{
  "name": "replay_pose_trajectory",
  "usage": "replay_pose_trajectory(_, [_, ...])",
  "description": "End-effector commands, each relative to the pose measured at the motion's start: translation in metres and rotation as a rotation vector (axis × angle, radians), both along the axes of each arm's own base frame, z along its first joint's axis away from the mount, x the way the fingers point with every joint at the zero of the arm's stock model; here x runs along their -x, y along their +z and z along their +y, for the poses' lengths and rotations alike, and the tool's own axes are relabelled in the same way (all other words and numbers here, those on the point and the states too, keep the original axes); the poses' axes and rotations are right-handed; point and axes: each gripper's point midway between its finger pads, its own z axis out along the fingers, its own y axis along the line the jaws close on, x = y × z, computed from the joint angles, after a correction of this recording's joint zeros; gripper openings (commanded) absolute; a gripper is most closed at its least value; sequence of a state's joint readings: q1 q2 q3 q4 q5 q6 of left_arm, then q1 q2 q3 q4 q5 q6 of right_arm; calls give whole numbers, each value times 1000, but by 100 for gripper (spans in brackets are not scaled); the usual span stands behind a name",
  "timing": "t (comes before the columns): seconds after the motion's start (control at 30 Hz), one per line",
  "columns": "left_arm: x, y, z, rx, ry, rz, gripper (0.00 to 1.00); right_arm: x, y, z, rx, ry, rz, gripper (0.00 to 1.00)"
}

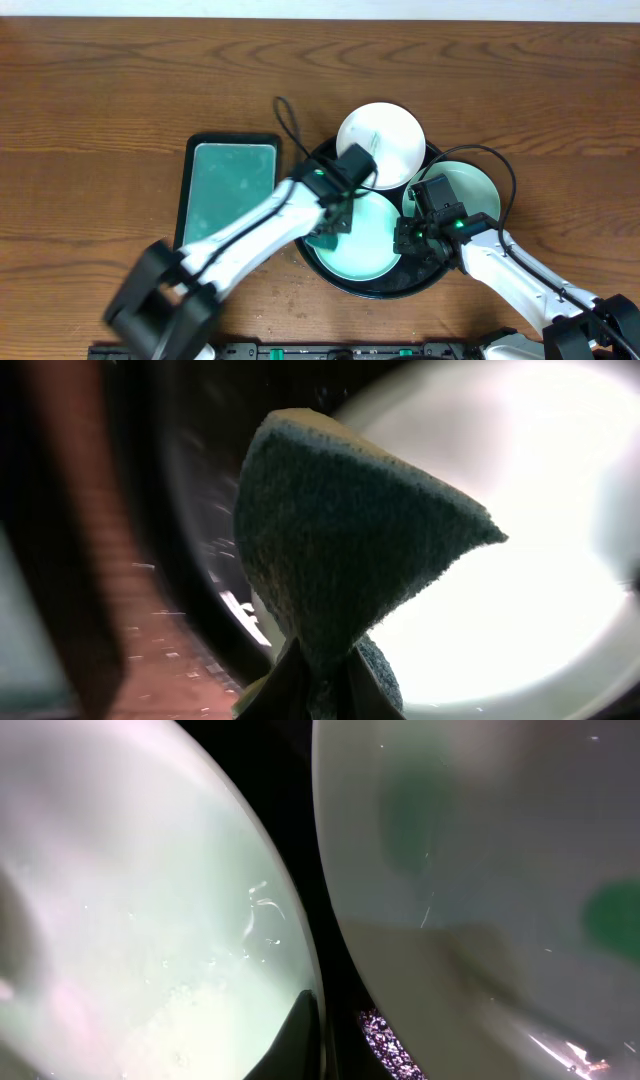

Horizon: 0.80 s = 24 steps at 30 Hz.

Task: Clean dirty plates on tray and stack at the side
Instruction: 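Return the sponge to the water tray with the left gripper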

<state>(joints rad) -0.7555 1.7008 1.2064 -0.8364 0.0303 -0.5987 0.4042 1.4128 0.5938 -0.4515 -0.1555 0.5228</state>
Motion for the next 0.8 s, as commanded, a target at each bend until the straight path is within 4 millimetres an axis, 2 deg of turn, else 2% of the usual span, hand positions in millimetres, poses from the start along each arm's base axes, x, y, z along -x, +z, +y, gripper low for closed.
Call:
replay_pose_trajectory(0.0, [-16, 45, 20, 65, 55, -122, 7, 0, -4, -10, 54, -10, 0, 1])
replay_pose_trajectory(0.03, [-21, 59, 31, 81, 76, -154, 8, 1, -4, -10, 54, -10, 1, 1])
replay_pose_trajectory(0.1, [-32, 75, 56, 63, 103, -213, 7, 1, -4, -10, 55, -10, 2, 1])
replay_pose_trajectory(0.2, [-47, 85, 108, -61, 203, -279, 7, 0, -4, -11, 57, -11, -2, 1])
replay_pose_trajectory(0.27, [-54, 81, 138, -122, 250, -271, 7, 0, -4, -10, 57, -11, -4, 1])
replay_pose_trajectory(0.4, [-58, 47, 178, -178, 351, -169, 7, -1, -4, -10, 56, -11, -7, 1])
replay_pose_trajectory(0.47, [-59, 24, 181, -146, 353, -98, 7, -2, -3, -10, 54, -12, -11, 1])
replay_pose_trajectory(0.57, [-57, -8, 174, -65, 325, 15, 7, -4, -3, -10, 58, -14, -21, 1])
replay_pose_trajectory(0.63, [-54, -24, 174, -46, 337, 77, 13, -6, -3, -13, 73, -19, -28, 1])
replay_pose_trajectory(0.7, [-53, -28, 175, -40, 345, 97, 17, -6, -3, -14, 81, -21, -31, 1])
replay_pose_trajectory(0.77, [-52, -24, 175, -37, 344, 91, 31, -9, -2, -13, 75, -22, -42, 1])
